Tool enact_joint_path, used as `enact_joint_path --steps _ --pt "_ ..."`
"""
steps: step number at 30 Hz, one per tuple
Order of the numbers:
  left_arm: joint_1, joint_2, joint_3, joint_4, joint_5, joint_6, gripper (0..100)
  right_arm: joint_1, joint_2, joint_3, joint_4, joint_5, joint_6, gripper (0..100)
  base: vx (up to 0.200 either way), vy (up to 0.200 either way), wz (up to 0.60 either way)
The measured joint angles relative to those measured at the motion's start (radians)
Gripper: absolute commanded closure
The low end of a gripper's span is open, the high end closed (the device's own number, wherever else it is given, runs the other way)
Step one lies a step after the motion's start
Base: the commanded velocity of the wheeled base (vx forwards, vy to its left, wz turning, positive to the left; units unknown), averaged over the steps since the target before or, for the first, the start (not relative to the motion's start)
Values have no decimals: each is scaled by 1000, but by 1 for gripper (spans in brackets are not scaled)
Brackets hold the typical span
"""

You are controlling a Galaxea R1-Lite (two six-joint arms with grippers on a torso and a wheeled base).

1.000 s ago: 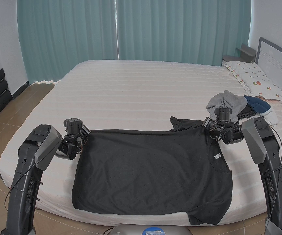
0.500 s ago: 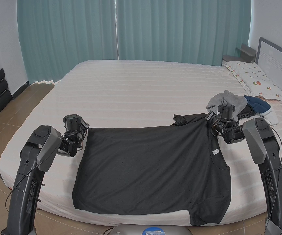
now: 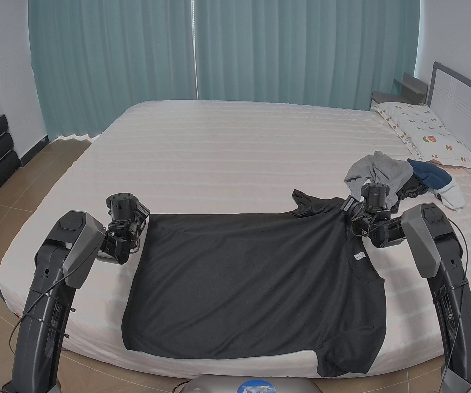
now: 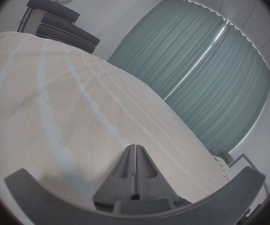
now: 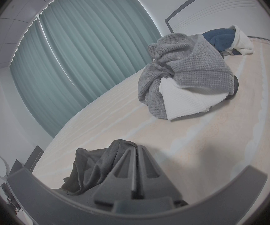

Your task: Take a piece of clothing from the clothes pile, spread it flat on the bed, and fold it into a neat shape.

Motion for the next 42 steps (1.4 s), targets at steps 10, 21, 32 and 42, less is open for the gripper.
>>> enact_joint_path --steps 10,21,32,42 --pt "-1 -12 54 -11 0 -4 100 -12 -28 11 -1 -1 3 0 0 0 0" --pt "5 -127 282 -130 -40 -4 100 -27 -229 378 -76 48 4 0 0 0 0" --pt "5 -352 677 -196 -138 -20 100 -34 -521 918 -207 169 15 0 0 0 0" --pt "-26 -560 1169 -339 -255 -89 100 -16 -694 1399 -461 245 96 0 -60 0 0"
